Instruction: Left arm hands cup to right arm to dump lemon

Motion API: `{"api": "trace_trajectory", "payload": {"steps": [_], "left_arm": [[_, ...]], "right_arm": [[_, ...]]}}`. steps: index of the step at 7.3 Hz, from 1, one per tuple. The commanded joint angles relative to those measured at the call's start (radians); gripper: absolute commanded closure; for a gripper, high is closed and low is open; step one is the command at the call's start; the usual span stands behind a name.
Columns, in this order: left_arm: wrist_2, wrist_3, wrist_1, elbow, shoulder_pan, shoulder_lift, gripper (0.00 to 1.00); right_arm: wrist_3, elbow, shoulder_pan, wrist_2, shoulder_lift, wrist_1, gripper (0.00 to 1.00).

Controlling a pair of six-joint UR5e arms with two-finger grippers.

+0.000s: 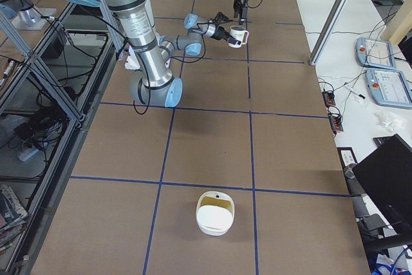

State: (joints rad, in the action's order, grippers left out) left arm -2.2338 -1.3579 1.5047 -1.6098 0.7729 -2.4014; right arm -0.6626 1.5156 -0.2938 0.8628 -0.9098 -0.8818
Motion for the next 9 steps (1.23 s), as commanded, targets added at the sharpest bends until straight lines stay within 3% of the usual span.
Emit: {"api": "trace_trajectory", "payload": {"steps": [1,3,9], "left_arm": [[-0.001,0.003,0.012,0.002,-0.010,-0.001,0.09],[-0.001,-0.006,0.029,0.004,-0.012,-0.001,0.31],[-0.001,-0.010,0.061,0.005,-0.037,-0.001,0.34]], "right_arm": [[0.000,0.000,0.001,-0.001,0.002,0.001,0.59],[-0.008,0.000,0.004,-0.001,0.003,0.007,0.59],[-0.037,0.000,0.005,-0.001,0.009,0.009,0.59]]}}
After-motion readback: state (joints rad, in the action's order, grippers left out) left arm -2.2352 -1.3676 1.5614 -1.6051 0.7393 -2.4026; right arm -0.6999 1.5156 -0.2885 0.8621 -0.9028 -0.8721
